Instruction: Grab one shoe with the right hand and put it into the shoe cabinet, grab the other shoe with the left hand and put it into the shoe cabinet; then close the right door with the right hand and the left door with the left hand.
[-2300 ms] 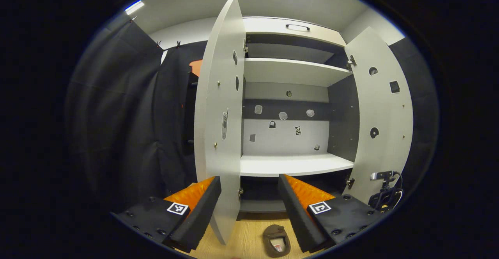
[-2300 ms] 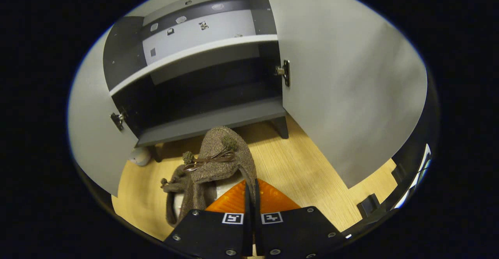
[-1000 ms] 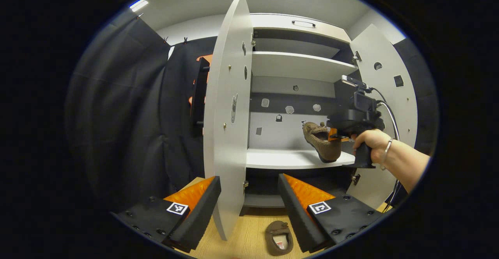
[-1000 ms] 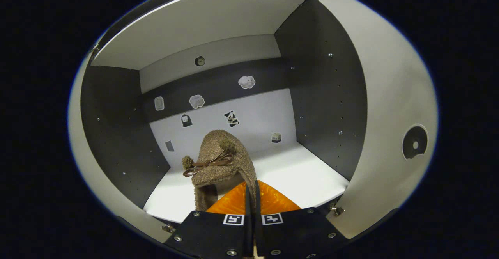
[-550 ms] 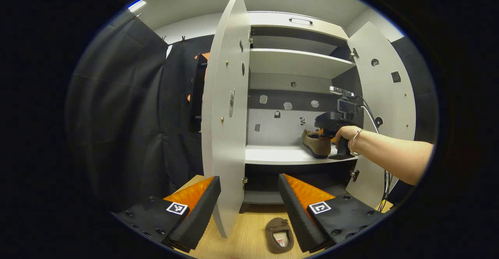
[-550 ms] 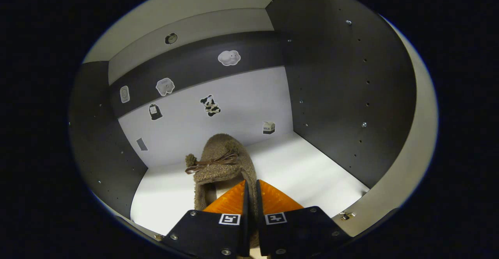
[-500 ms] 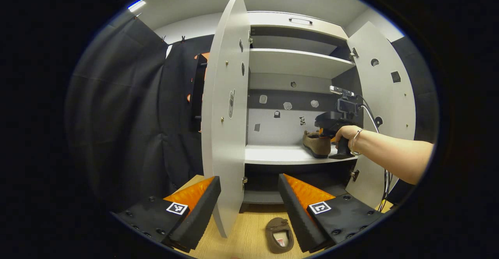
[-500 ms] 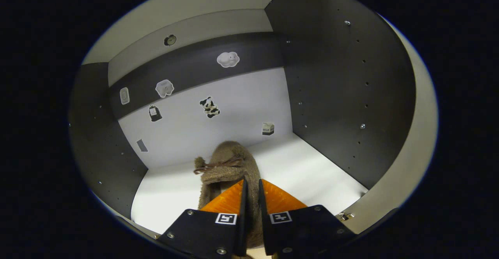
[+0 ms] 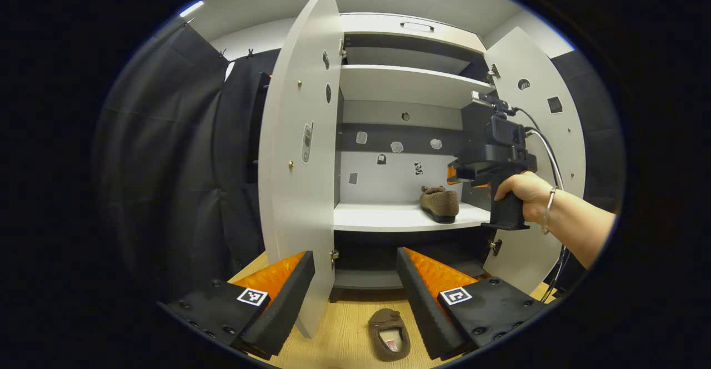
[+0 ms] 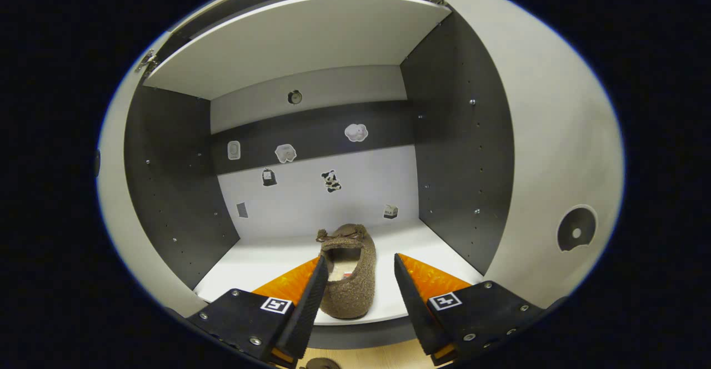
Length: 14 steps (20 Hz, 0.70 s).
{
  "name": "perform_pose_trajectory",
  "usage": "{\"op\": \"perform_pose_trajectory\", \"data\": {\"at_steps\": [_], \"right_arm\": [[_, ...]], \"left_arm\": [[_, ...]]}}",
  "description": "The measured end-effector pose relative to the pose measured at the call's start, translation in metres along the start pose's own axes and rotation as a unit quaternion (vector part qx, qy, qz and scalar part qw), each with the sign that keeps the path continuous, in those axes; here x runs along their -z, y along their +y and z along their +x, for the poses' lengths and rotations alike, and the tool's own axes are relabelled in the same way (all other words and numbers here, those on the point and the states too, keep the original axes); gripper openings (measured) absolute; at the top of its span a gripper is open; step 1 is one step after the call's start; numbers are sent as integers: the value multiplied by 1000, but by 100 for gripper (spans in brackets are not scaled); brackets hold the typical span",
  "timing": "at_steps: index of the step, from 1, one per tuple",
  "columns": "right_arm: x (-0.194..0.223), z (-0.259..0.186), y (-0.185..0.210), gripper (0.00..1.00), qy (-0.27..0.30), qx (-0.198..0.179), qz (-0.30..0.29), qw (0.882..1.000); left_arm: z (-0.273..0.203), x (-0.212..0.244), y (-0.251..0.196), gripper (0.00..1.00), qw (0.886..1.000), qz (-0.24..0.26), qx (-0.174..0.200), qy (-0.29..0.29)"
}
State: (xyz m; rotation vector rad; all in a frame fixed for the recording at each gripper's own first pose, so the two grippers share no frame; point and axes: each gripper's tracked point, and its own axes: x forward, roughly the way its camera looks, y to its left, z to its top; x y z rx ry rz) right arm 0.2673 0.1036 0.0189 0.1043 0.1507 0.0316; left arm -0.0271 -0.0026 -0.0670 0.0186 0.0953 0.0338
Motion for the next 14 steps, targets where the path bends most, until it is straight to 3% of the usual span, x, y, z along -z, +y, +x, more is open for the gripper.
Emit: {"op": "perform_pose_trajectory", "data": {"at_steps": [6, 14], "right_arm": [[-13, -71, -10, 92, -56, -14, -36, 998], [-15, -144, -43, 92, -87, -16, -11, 996]], "left_arm": [[7, 50, -14, 97, 999, -3, 11, 40], [27, 154, -21, 97, 989, -9, 19, 146]]}}
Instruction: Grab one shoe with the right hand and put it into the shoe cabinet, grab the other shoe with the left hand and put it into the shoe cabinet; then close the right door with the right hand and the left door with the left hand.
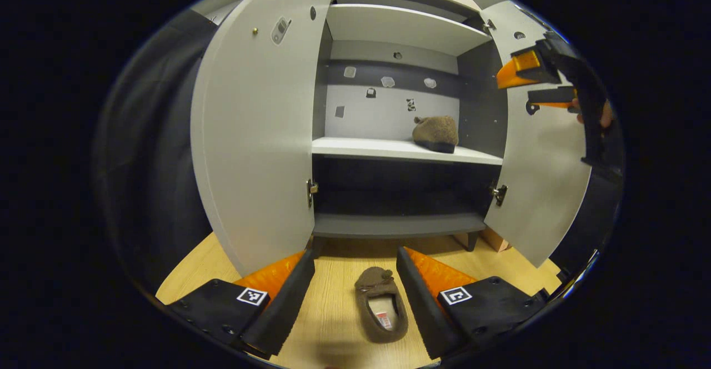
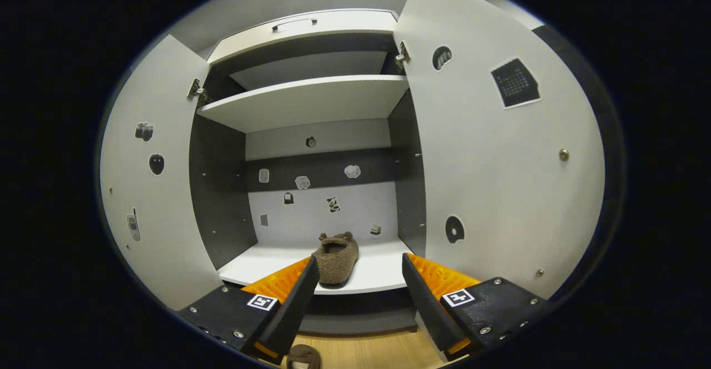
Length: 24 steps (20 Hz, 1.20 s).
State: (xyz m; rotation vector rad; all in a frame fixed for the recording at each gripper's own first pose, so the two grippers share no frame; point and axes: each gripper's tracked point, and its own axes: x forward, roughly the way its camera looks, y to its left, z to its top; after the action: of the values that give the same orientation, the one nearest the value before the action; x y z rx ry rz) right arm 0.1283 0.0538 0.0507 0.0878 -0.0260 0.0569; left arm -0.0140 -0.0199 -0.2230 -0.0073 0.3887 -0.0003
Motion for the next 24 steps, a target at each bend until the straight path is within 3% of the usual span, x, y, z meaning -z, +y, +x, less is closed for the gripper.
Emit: {"op": "perform_pose_trajectory", "data": {"at_steps": [9, 18, 20, 21, 22, 23, 24], "right_arm": [[0, -37, -27, 92, -10, 14, -14, 1000], [11, -47, -18, 92, 4, -4, -9, 1000], [11, -48, -17, 92, 6, -7, -3, 1000], [11, -51, -17, 92, 8, -8, -2, 1000], [10, -52, -17, 92, 8, -10, -3, 1000], [10, -53, -17, 92, 7, -10, -3, 1000], [9, -55, -16, 92, 6, -11, -3, 1000]], "left_arm": [[52, 122, 6, 98, 989, -18, -6, 148], [87, 182, 6, 94, 971, -52, 8, 232], [89, 184, -6, 80, 970, -52, 28, 236], [89, 187, -12, 62, 969, -49, 36, 240], [91, 189, -12, 52, 967, -37, 35, 248], [92, 188, -10, 27, 967, -17, 31, 251], [92, 187, -12, 18, 966, -5, 37, 254]]}}
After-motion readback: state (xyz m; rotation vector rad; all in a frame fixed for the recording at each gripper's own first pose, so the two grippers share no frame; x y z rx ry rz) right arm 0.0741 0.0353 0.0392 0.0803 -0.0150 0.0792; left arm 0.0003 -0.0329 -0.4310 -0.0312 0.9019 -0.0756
